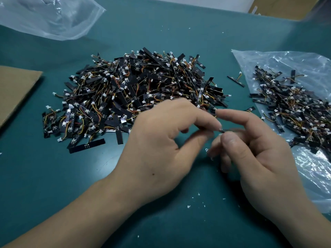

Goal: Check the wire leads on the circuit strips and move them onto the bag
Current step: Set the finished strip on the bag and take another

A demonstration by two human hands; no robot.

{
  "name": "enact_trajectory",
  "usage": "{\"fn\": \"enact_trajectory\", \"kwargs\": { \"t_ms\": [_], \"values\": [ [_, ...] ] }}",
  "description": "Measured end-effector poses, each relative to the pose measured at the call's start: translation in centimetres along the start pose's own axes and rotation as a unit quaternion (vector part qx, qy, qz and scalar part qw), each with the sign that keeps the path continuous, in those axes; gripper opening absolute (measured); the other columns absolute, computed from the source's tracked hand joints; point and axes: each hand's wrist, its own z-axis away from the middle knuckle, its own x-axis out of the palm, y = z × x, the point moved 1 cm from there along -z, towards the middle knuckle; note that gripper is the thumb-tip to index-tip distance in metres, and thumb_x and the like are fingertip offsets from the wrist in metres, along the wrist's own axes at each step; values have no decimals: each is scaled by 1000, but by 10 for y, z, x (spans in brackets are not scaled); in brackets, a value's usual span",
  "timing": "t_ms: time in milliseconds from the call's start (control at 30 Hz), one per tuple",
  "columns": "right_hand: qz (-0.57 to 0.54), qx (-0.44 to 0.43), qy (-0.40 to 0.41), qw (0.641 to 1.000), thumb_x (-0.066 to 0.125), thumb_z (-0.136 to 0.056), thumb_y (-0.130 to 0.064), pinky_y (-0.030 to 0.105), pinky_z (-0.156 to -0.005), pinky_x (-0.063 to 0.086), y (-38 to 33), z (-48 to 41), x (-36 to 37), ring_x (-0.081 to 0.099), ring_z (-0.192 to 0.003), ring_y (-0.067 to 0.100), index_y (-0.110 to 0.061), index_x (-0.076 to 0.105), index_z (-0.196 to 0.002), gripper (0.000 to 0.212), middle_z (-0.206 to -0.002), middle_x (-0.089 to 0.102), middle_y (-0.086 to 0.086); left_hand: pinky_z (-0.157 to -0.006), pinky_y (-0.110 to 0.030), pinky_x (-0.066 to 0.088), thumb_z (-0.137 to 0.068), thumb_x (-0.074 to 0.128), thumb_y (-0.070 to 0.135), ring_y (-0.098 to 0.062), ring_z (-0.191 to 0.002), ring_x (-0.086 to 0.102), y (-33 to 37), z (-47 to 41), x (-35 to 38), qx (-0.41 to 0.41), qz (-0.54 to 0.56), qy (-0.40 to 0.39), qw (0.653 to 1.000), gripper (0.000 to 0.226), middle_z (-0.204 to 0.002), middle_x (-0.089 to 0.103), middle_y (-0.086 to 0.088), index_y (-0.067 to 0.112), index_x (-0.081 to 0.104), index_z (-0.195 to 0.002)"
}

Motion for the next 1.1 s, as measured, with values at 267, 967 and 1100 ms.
{"fn": "enact_trajectory", "kwargs": {
  "t_ms": [267, 967, 1100],
  "values": [
    [50, -8, 38, 998, 51, -102, -43, 27, -50, 50, -1, 0, 0, 62, -50, 18, -31, 74, -107, 27, -77, 74, -1, -65, -3, 34, -85, 78, 15, 5, -66, 52, -1, 2, 1, -45, 9, -13, 999, 11, -75, 57, 30, 24, 74, -91],
    [71, -6, -29, 997, 63, -93, -50, 25, -52, 50, -9, -2, 2, 64, -54, 14, -30, 67, -87, 21, -71, 73, -6, -57, -11, 48, -86, 74, 2, -1, -63, 68, 1, 3, 8, -182, 302, -34, 935, 15, -77, 78, 6, 17, 72, -85],
    [94, -6, -19, 995, 64, -91, -48, 39, -50, 50, -10, -2, 2, 61, -53, 18, -33, 67, -87, 15, -72, 73, -5, -55, -11, 48, -86, 73, 1, -4, -60, 68, 1, 2, 7, -193, 332, -30, 923, 13, -74, 77, 2, 14, 72, -87]
  ]
}}
